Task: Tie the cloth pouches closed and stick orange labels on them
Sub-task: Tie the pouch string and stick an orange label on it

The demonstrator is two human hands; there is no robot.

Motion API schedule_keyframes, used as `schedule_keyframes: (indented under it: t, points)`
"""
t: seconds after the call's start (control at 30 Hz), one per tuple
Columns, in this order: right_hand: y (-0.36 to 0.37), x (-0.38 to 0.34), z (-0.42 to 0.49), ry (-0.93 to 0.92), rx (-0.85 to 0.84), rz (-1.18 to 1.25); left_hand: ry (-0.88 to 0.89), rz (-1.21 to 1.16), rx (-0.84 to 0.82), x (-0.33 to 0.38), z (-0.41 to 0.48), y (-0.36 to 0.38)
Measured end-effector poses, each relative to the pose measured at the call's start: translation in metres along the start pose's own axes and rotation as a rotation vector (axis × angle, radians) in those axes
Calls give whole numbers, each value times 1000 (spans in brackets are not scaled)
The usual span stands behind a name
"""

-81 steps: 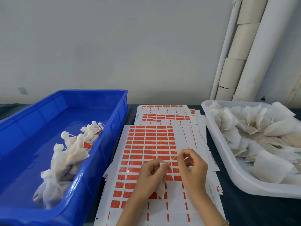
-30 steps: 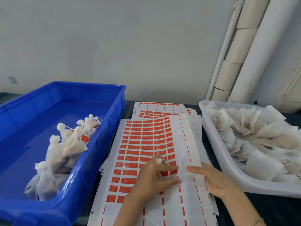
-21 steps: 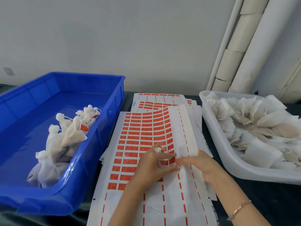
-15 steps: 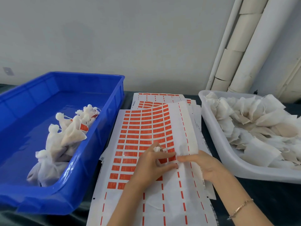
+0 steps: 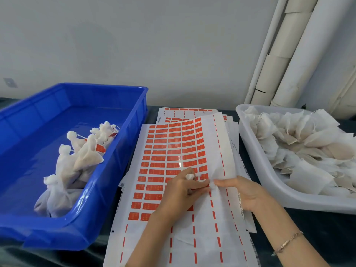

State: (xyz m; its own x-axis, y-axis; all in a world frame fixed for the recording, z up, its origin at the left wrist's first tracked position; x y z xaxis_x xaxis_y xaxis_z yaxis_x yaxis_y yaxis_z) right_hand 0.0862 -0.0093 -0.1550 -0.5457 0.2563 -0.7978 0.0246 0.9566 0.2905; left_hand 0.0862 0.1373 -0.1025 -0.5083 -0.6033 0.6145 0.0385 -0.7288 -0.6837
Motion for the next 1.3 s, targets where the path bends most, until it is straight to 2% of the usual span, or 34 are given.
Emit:
schedule_keyframes:
  t: [0.3,0.7,1.0,1.3]
  points:
    - [-3,1,1,1,24,11,114,169,38,20,-7,-8]
    - [-1,1,1,-2,4,45,108,153,145,26,-10,-20]
    - [-2,2,-1,17,1,86,198,298,147,33,-12,-12]
    - [-3,1,-2,16,1,85,163,311,130,33,-12,-12]
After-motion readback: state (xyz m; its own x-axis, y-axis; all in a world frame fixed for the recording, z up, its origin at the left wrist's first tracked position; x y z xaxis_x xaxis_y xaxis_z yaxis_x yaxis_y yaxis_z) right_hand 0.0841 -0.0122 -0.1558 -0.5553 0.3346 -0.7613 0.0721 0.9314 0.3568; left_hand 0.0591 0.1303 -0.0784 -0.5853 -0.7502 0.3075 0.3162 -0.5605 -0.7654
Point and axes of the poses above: each hand's wrist, its own z-axis towards the middle knuckle, its own y-axis out of the palm, x = y × z, the point moved 10 cm from there along z, towards the middle knuckle, and after that the axes turned 11 degrees about z, right-handed, at the moved point
